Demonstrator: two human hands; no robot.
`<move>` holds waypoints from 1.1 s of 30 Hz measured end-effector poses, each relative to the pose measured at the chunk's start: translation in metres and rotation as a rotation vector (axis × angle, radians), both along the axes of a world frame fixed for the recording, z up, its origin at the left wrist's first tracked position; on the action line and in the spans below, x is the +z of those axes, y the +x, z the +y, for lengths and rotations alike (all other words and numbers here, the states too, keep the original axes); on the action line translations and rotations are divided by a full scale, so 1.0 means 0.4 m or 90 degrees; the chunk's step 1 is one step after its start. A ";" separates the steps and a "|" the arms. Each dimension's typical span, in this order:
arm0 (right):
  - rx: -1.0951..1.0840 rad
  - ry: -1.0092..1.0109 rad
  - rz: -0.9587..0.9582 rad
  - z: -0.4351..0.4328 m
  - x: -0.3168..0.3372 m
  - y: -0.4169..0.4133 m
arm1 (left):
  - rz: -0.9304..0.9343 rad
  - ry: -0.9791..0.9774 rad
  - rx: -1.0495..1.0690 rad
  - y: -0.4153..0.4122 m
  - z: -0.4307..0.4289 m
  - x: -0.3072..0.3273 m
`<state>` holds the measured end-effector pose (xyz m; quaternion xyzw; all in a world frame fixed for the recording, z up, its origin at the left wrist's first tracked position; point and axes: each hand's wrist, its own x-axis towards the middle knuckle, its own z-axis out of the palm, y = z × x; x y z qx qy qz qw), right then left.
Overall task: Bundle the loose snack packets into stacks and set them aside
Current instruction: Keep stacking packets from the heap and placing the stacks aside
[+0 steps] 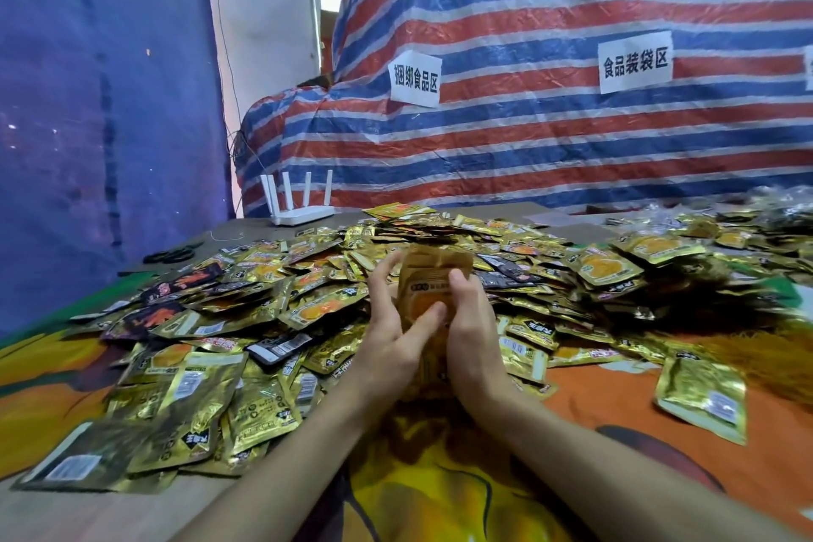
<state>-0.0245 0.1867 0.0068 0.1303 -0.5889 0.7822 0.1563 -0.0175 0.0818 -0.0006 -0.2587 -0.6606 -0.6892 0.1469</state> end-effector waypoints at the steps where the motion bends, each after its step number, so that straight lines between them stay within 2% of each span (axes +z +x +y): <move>1: -0.027 0.004 0.011 -0.001 0.001 0.001 | -0.039 0.044 -0.038 0.002 0.002 0.001; 2: -0.048 0.020 0.018 -0.001 0.000 0.002 | -0.072 0.061 -0.064 0.004 0.003 0.000; 4: -0.069 0.051 0.028 -0.002 -0.004 0.003 | -0.104 0.017 -0.051 0.006 0.000 -0.003; 6: -0.089 0.049 0.026 -0.004 -0.003 0.004 | -0.100 -0.046 -0.005 0.009 -0.003 -0.002; 10: -0.113 0.036 0.029 -0.001 -0.001 0.001 | -0.054 -0.057 -0.007 0.000 -0.011 0.004; 16: -0.019 0.009 0.004 -0.001 -0.001 0.002 | -0.044 -0.106 -0.053 0.005 -0.021 0.002; 21: 0.048 0.044 0.051 0.018 0.002 -0.002 | -0.076 -0.031 -0.001 0.011 -0.021 -0.001; 24: 0.005 0.124 0.050 0.030 0.017 -0.003 | -0.098 -0.025 0.028 0.013 -0.016 -0.003; 29: -0.087 0.304 0.069 0.086 0.054 0.008 | -0.050 -0.174 0.045 0.006 -0.021 0.002; 33: -0.207 0.535 0.043 0.217 0.096 0.027 | -0.095 -0.126 0.023 0.010 -0.020 0.002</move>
